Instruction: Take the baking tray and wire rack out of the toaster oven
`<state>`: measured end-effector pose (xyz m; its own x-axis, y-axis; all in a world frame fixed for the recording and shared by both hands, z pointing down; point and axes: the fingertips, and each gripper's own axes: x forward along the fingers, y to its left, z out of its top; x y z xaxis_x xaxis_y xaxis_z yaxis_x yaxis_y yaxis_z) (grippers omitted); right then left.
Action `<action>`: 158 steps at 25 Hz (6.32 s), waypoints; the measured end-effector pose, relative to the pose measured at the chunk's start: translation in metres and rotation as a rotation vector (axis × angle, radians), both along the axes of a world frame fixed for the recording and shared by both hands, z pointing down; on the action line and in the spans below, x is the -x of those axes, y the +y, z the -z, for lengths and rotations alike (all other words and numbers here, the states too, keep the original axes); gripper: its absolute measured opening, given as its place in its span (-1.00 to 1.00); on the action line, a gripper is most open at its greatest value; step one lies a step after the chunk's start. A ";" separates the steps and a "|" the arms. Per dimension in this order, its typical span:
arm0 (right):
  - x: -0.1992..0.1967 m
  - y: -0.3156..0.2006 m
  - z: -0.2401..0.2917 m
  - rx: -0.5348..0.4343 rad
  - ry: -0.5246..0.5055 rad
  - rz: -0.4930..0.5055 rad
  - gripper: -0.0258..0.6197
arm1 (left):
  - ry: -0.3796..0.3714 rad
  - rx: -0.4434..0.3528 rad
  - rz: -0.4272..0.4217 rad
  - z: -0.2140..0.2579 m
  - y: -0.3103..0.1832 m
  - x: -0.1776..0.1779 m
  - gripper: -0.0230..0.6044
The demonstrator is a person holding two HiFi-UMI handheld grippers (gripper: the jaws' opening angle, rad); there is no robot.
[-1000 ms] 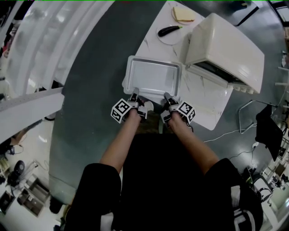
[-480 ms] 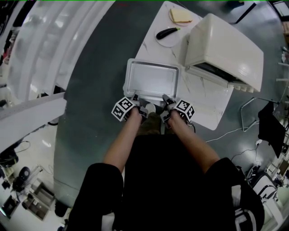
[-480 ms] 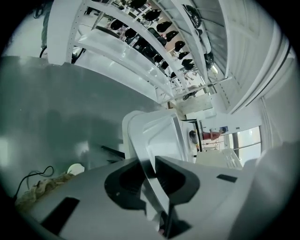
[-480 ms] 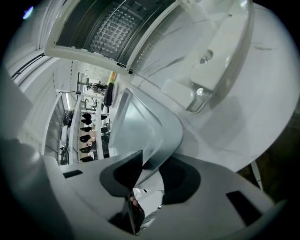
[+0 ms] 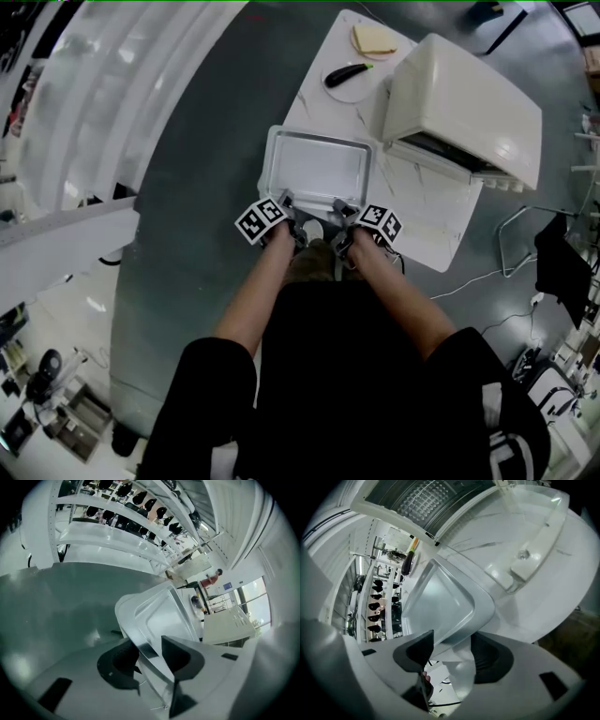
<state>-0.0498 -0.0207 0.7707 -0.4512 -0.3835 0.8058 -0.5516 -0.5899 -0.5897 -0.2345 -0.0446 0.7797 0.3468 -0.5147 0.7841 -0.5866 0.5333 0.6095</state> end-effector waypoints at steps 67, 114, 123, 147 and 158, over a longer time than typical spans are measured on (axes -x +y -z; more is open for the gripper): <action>-0.429 -0.112 0.158 -0.724 -0.038 -0.537 -0.73 | 0.504 -0.539 -0.021 0.143 -0.146 -0.397 -0.85; -0.409 -0.115 0.127 -0.731 -0.232 -0.486 -0.82 | 0.629 -0.573 0.186 0.124 -0.138 -0.387 -0.86; -0.398 -0.067 0.131 -0.743 -0.223 -0.500 -0.83 | 0.662 -0.551 0.086 0.129 -0.093 -0.379 -0.86; -0.368 0.047 0.137 -0.778 -0.188 -0.510 -0.83 | 0.746 -0.498 -0.103 0.144 0.011 -0.356 -0.87; -0.334 0.087 0.136 -0.764 -0.174 -0.563 -0.82 | 0.785 -0.494 -0.169 0.154 0.041 -0.326 -0.87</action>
